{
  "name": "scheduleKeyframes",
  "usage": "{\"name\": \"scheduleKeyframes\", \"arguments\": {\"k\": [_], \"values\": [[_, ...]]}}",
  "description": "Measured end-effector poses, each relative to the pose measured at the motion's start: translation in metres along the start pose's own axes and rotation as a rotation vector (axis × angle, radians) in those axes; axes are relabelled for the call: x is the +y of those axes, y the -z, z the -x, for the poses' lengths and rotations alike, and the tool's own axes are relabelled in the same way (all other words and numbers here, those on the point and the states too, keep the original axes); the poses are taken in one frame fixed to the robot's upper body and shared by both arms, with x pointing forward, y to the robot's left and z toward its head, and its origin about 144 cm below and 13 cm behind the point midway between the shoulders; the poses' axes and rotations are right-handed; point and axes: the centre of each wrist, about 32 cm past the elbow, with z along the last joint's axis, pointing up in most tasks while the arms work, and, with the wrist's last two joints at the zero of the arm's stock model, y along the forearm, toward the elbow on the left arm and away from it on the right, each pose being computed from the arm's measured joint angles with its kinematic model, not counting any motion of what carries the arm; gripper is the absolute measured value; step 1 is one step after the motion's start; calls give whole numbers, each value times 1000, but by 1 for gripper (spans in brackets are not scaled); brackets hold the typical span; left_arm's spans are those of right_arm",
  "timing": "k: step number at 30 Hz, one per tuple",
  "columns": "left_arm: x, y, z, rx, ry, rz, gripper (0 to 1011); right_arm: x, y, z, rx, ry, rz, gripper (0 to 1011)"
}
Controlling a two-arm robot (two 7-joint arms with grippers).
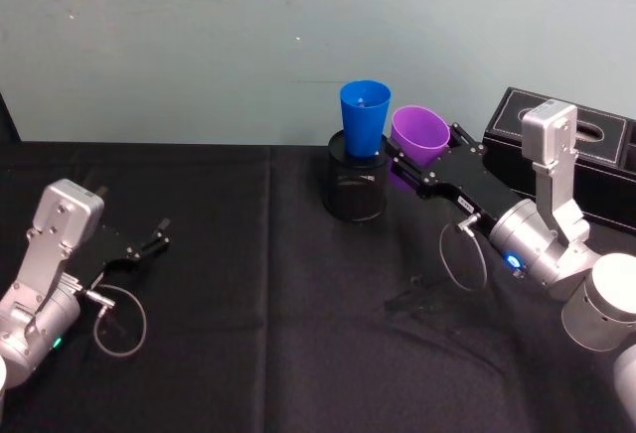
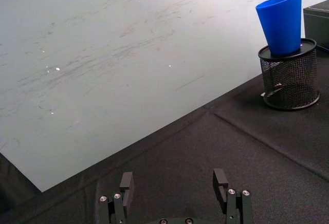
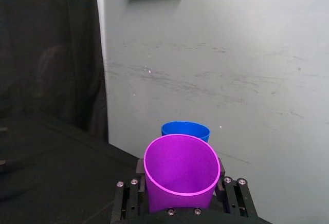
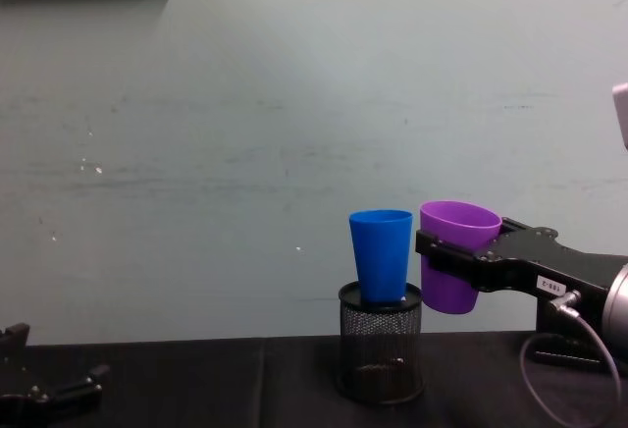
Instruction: Pick up one cup with a gripper and tap it against the other cup.
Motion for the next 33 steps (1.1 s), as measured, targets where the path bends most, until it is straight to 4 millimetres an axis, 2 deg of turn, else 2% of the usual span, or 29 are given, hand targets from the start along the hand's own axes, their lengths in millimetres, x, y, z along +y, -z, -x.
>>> {"name": "scheduleKeyframes", "arguments": {"k": [33], "values": [[0,0,0,0,0,0,1011,0,0,0,0,0,0,739]]}}
